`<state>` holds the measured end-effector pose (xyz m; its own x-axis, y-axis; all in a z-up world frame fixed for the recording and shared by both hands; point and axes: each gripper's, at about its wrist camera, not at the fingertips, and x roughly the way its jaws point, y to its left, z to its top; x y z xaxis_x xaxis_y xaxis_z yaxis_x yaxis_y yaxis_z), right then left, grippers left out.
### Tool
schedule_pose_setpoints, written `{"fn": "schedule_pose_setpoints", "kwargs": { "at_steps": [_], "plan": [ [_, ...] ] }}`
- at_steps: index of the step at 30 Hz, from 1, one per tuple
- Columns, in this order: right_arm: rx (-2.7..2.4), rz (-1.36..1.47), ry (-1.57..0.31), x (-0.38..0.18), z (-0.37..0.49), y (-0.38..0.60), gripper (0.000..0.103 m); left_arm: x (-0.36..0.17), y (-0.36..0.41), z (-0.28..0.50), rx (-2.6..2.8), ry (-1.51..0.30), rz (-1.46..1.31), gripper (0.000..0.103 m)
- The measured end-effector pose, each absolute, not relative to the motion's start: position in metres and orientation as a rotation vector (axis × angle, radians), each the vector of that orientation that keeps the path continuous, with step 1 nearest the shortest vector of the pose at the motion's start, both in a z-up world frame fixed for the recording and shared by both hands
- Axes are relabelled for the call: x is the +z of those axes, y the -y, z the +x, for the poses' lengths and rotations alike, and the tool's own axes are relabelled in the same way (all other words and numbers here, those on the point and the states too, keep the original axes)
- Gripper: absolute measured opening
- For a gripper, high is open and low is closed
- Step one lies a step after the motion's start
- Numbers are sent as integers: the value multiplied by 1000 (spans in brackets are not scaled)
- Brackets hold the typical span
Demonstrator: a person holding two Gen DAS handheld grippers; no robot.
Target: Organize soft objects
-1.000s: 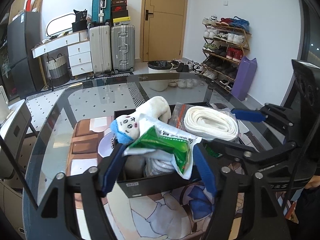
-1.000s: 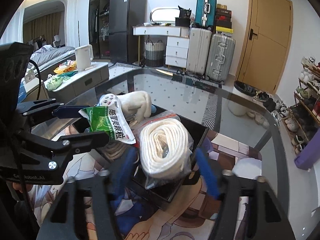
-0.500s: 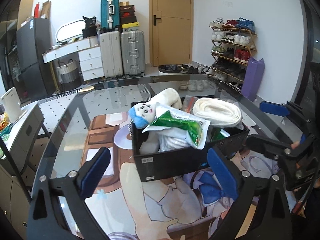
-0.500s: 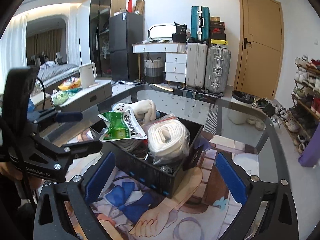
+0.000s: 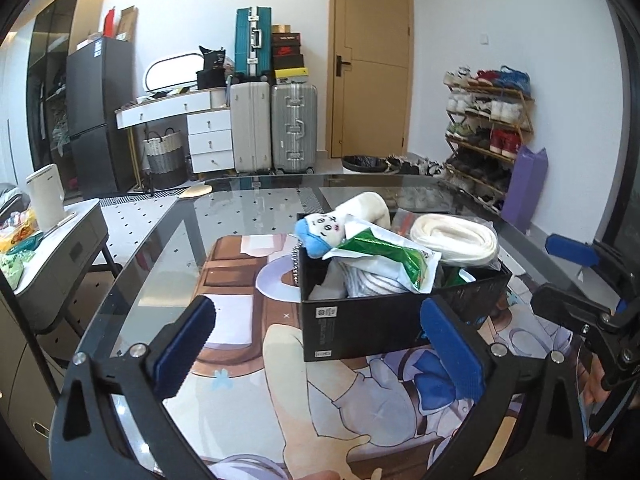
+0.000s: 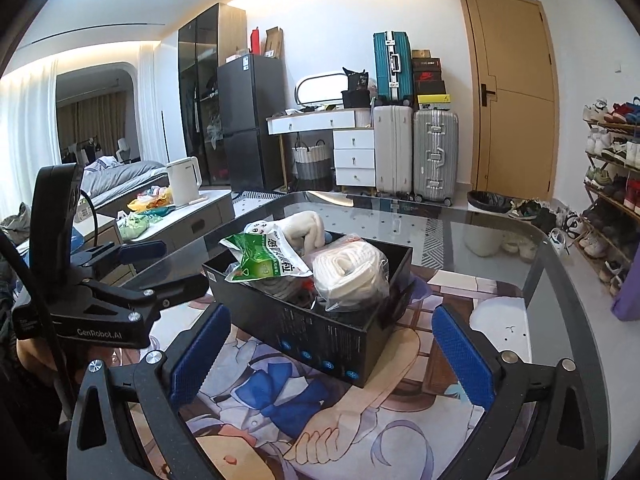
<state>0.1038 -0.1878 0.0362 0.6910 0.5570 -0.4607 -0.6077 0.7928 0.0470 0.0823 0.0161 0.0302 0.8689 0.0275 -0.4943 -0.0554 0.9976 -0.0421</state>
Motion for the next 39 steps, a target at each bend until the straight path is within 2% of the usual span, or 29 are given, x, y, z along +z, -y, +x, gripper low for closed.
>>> {"fn": "schedule_pose_setpoints", "kwargs": {
  "at_steps": [13, 39],
  "plan": [
    [643, -109, -446, 31, 102, 189, 102, 30, -22, 76, 94, -449, -81, 103],
    [642, -88, -439, 27, 99, 183, 102, 27, -30, 78, 111, -428, -104, 103]
  ]
}}
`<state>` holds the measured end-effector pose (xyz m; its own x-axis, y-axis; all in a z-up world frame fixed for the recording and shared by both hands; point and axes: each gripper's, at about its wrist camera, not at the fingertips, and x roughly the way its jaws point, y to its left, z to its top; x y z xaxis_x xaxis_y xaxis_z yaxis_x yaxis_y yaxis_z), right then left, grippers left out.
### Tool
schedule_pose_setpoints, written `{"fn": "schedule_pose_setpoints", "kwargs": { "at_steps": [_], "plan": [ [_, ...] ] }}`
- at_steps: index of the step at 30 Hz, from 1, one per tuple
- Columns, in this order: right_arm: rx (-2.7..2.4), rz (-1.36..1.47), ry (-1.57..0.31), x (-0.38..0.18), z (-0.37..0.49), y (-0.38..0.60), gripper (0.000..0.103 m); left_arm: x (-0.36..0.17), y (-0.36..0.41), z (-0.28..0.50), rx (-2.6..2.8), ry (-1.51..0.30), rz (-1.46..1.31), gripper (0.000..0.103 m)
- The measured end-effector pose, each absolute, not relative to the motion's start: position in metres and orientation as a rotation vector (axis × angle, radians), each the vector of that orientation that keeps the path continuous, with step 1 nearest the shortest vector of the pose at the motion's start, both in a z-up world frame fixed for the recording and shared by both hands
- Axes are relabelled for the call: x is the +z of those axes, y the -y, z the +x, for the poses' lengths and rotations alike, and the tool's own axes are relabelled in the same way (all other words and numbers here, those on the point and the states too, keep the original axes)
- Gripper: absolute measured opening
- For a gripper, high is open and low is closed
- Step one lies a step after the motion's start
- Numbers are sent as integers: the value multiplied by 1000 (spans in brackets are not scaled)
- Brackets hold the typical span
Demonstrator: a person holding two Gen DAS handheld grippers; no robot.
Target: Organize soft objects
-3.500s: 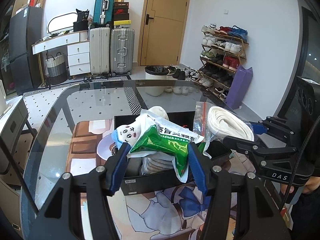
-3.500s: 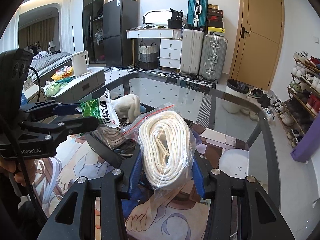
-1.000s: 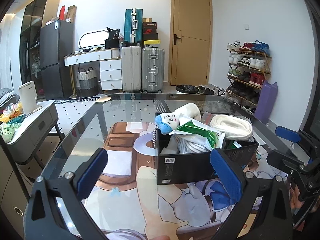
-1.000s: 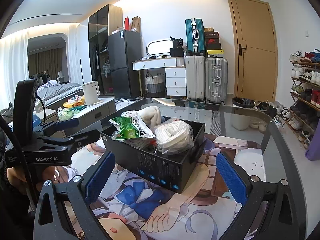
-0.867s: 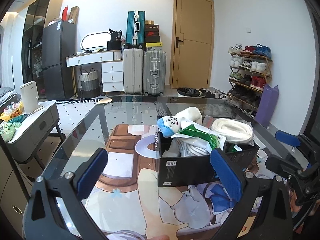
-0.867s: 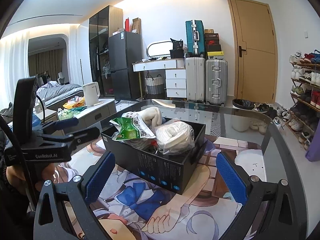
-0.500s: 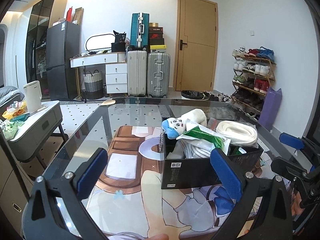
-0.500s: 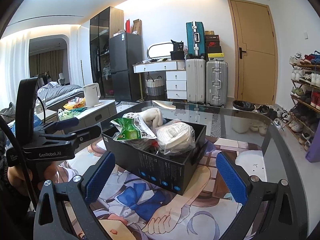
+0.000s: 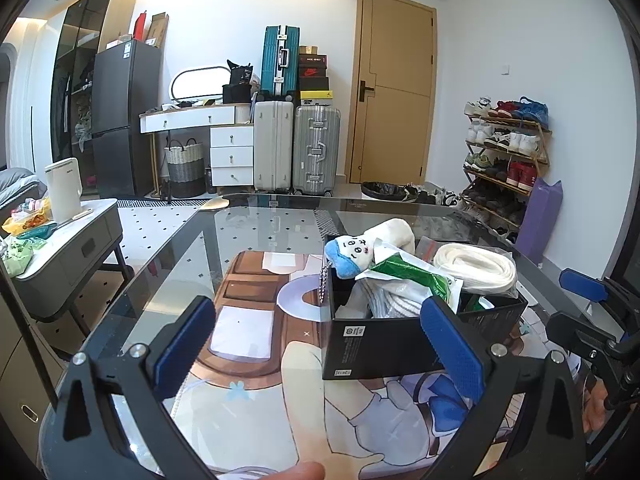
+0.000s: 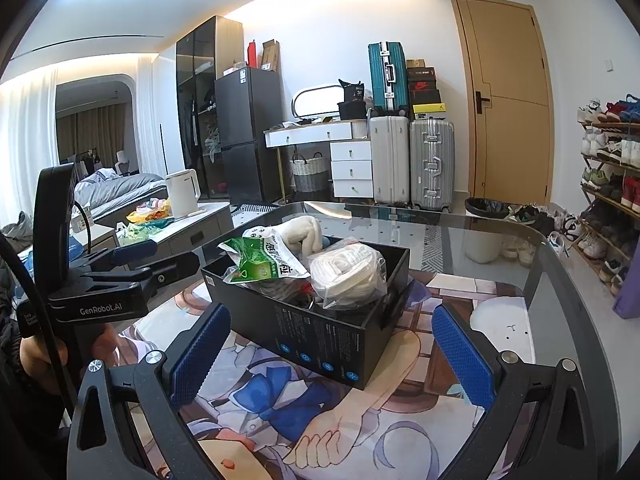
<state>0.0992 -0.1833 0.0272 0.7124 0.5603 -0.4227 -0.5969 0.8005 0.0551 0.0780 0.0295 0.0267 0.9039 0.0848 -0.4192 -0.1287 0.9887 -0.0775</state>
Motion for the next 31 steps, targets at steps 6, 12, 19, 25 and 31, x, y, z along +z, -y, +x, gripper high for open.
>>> {"fn": "schedule_pose_setpoints", "kwargs": {
  "at_steps": [6, 12, 19, 25, 31],
  "plan": [
    [643, -86, -439, 29, 100, 185, 102, 25, -27, 80, 106, -440, -90, 103],
    [641, -80, -442, 29, 100, 186, 102, 24, -26, 80, 105, -440, -88, 103],
    [640, -81, -442, 29, 100, 186, 102, 22, -26, 80, 99, -437, -76, 103],
    [640, -81, -442, 29, 100, 186, 102, 23, -25, 79, 92, -436, -71, 103],
    [639, -80, -443, 30, 100, 186, 102, 23, -26, 79, 85, -439, -71, 103]
  ]
}}
